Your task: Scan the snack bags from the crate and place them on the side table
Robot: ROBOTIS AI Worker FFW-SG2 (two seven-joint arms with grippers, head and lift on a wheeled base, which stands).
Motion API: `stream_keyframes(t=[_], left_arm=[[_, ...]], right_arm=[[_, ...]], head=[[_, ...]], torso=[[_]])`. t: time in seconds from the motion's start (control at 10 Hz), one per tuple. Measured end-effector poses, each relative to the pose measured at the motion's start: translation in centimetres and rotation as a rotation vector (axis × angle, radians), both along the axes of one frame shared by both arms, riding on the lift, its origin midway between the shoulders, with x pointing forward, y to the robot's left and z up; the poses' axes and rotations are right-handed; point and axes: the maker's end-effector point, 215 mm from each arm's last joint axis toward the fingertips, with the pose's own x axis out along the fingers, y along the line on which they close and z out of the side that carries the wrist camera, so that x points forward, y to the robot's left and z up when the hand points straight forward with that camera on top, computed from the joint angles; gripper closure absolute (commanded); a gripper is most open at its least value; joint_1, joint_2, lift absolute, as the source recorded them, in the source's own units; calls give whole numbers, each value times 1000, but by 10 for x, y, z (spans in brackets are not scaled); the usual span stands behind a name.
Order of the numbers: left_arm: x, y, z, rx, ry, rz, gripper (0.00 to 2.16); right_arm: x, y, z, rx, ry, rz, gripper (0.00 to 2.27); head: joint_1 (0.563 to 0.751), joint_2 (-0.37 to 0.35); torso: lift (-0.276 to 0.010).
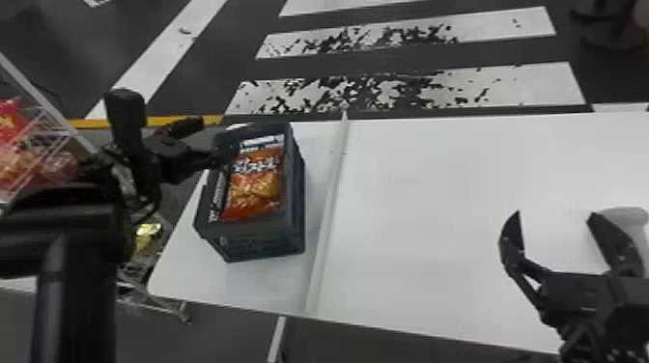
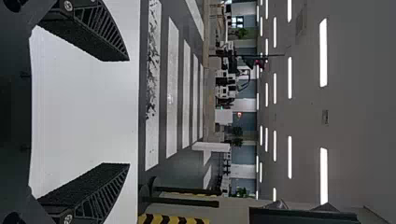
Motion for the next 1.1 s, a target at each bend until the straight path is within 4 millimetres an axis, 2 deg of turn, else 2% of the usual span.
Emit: stream_keyframes(t=[0.1,0.3,0.6,0.8,1.1], left_arm=[[9,13,-9,47,51,-18,63],[25,27,-37,121,156,-38,6],[27,22,-85,240,293,-126,-2],[37,16,-119,341,365,-164,-2],[42,2,-159,386,443,-213,-2]], right_arm=[[0,0,0,-1,1,2,73],[0,1,0,2,1,4,73],[3,5,-1,7,3,18,73],[2,5,-3,7,7,19,73],[1,6,-3,12,7,22,73]], head=[[695,309],[695,319],[695,320],[695,310],[695,295]], torso=[[-50],[-50],[-50],[-50],[-50]])
